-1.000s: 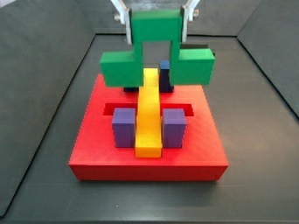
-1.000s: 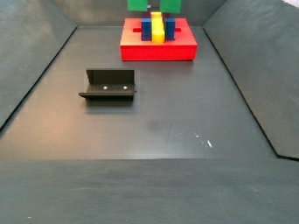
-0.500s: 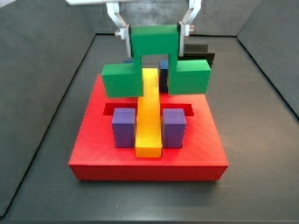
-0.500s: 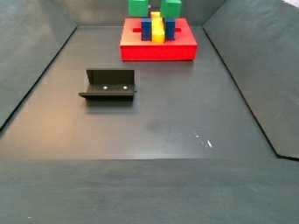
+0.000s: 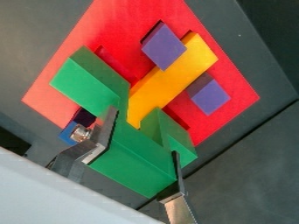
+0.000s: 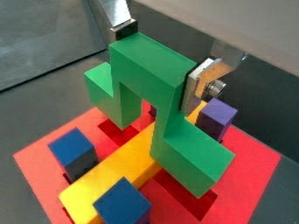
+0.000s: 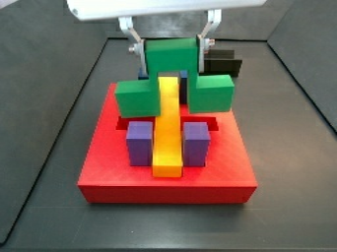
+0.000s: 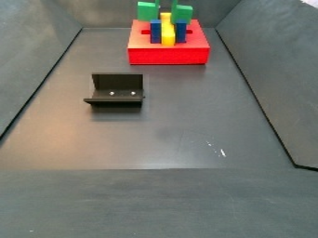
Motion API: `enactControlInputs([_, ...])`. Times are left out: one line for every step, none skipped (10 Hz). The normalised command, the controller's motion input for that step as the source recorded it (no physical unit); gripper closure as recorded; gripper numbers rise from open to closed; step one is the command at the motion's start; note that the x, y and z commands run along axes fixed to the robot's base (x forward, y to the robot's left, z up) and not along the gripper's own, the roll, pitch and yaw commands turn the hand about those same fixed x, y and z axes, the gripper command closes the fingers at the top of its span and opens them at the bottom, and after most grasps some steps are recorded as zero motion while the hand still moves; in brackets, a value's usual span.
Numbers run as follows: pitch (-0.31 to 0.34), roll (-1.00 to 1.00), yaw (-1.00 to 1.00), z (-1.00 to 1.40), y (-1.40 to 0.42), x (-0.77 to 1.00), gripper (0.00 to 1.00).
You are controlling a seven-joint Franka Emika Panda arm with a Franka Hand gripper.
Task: Pick up the green object. Move up. Place the green object on the fixture. Regrasp the green object. Move to above the board. Insert the green object.
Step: Insert the green object.
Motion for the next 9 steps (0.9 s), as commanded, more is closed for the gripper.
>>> enactControlInputs([-0.163, -0.02, 0.00, -0.26, 0.00, 0.00, 1.00])
enactControlInputs([-0.150, -0.02, 0.00, -0.22, 0.00, 0.00, 1.00])
enactControlInputs([-0.106, 0.00, 0.00, -0.13, 0.00, 0.00, 1.00])
enactControlInputs([-0.053, -0.02, 0.00, 0.00, 0.08, -0.12, 1.00])
enactControlInputs([-0.060, -0.04, 0.00, 0.06, 0.12, -0.23, 1.00])
enactControlInputs([-0.071, -0.07, 0.00, 0.02, 0.07, -0.22, 1.00])
enactControlInputs([-0.099, -0.06, 0.00, 0.00, 0.01, -0.16, 1.00])
enactControlInputs([-0.107, -0.01, 0.05, -0.07, 0.00, -0.04, 1.00])
enactControlInputs([-0.101, 0.00, 0.07, -0.13, 0.00, 0.00, 1.00])
